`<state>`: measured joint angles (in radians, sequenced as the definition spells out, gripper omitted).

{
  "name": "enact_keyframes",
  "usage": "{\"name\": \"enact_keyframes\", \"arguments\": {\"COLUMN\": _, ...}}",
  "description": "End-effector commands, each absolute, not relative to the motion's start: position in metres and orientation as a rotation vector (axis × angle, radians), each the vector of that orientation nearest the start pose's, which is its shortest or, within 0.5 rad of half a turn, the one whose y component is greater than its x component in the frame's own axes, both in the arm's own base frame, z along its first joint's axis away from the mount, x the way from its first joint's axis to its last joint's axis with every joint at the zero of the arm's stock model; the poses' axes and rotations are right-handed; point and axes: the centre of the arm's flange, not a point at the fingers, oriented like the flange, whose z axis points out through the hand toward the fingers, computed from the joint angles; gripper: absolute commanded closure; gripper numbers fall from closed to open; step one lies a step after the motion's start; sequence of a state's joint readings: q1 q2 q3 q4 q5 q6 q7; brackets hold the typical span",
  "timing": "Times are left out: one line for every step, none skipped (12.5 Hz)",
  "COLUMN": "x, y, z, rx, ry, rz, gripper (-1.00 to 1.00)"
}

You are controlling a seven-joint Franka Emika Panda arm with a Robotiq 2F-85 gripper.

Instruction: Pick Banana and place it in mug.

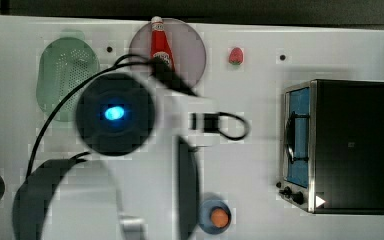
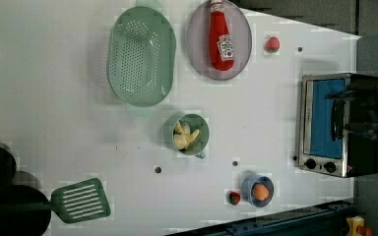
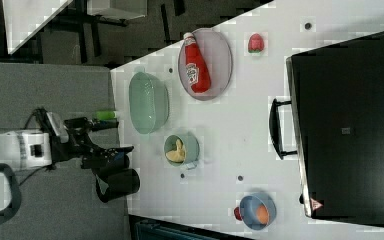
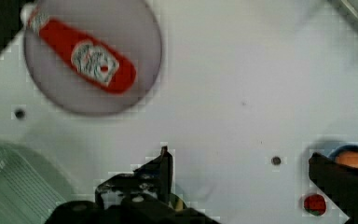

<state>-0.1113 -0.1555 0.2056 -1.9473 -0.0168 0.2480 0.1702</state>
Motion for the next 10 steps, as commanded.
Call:
{"name": "enact_keyframes", "arguments": {"x": 0.493, "y": -0.027, "z": 0.587, "rx": -2.749, "ry": 1.548, "rz": -0.014, "gripper": -1.00}}
{"name": "enact_keyframes", "arguments": {"x": 0.488, "y": -0.036, "z": 0.589, "rx": -2.759, "ry": 1.531, "rz": 0.017, "gripper": -1.00}}
{"name": "enact_keyframes", "arguments": {"x": 0.483, "y": -0.041, "z": 0.588, "rx": -2.790, "ry": 1.494, "rz": 0.061, "gripper": -1.00}}
{"name": "enact_keyframes", "arguments": {"x": 0.482, "y": -0.041, "z": 0.587, "rx": -2.799, "ry": 1.480, "rz": 0.069, "gripper": -1.00}}
{"name": "enact_keyframes", "arguments": {"x": 0.483, "y": -0.039, "z": 0.587, "rx": -2.802, "ry": 1.474, "rz": 0.066, "gripper": -1.00}}
{"name": "enact_keyframes", "arguments": {"x": 0.483, "y": -0.035, "z": 0.587, "rx": -2.808, "ry": 1.465, "rz": 0.066, "gripper": -1.00}}
{"name": "enact_keyframes", "arguments": {"x": 0.484, "y": -0.032, "z": 0.586, "rx": -2.814, "ry": 1.458, "rz": 0.068, "gripper": -1.00}}
{"name": "enact_keyframes", "arguments": {"x": 0.484, "y": -0.031, "z": 0.585, "rx": -2.817, "ry": 1.454, "rz": 0.070, "gripper": -1.00}}
{"name": "enact_keyframes", "arguments": {"x": 0.484, "y": -0.030, "z": 0.585, "rx": -2.818, "ry": 1.454, "rz": 0.071, "gripper": -1.00}}
{"name": "enact_keyframes", "arguments": {"x": 0.484, "y": -0.030, "z": 0.585, "rx": -2.818, "ry": 1.454, "rz": 0.071, "gripper": -1.00}}
